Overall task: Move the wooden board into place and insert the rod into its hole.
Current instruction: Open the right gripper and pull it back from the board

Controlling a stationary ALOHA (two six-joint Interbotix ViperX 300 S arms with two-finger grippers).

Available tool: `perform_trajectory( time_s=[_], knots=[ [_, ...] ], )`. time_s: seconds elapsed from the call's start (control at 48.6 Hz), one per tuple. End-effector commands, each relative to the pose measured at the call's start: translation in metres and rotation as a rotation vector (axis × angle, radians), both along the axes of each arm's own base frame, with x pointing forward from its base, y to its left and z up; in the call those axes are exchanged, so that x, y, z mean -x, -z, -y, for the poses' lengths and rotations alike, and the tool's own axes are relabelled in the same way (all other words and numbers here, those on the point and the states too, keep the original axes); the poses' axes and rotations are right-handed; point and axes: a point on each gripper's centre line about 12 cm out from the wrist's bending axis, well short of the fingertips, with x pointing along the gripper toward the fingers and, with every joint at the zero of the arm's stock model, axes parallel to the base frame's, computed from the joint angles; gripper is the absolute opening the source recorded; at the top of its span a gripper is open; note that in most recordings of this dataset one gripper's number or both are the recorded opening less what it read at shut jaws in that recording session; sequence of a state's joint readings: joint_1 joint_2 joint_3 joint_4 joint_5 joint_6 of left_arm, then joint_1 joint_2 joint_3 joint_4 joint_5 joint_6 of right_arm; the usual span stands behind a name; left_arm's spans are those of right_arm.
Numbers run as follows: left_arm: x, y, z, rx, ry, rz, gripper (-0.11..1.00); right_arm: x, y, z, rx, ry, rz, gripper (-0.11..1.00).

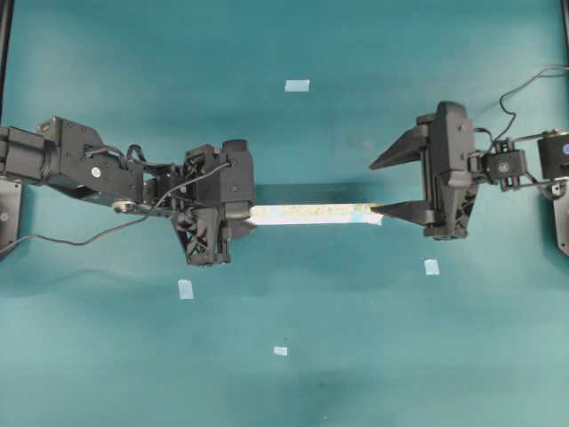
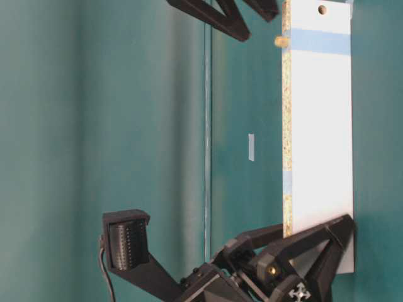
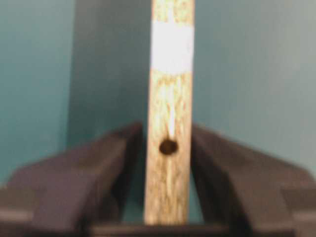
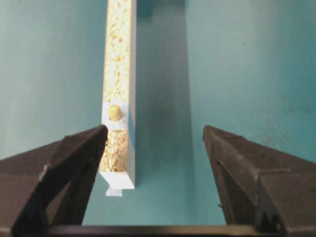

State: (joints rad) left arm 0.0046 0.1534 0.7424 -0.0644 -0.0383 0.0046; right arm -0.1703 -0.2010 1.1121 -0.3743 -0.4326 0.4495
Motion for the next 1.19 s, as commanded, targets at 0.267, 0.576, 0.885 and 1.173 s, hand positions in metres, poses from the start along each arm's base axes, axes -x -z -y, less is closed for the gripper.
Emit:
perform_trajectory(
  time_s=[0.267, 0.576, 0.885, 1.173],
  knots=[
    [-0.004, -0.038, 0.0, 0.001, 0.002, 0.065, 0.72, -0.005, -0.016, -0.004, 0.007, -0.006, 0.02, 0.88],
    [0.003, -0.047, -0.002, 0.0, -0.001, 0.077, 0.72, -0.006, -0.016, -0.009, 0.01, -0.024, 0.01, 0.88],
    [0.019, -0.056, -0.01, -0.001, -0.024, 0.097, 0.72, -0.002, -0.01, -0.022, 0.012, -0.064, -0.027, 0.87],
    [0.038, -0.063, -0.01, 0.0, -0.027, 0.109, 0.71, 0.004, -0.001, -0.022, 0.023, -0.056, -0.099, 0.87]
  ],
)
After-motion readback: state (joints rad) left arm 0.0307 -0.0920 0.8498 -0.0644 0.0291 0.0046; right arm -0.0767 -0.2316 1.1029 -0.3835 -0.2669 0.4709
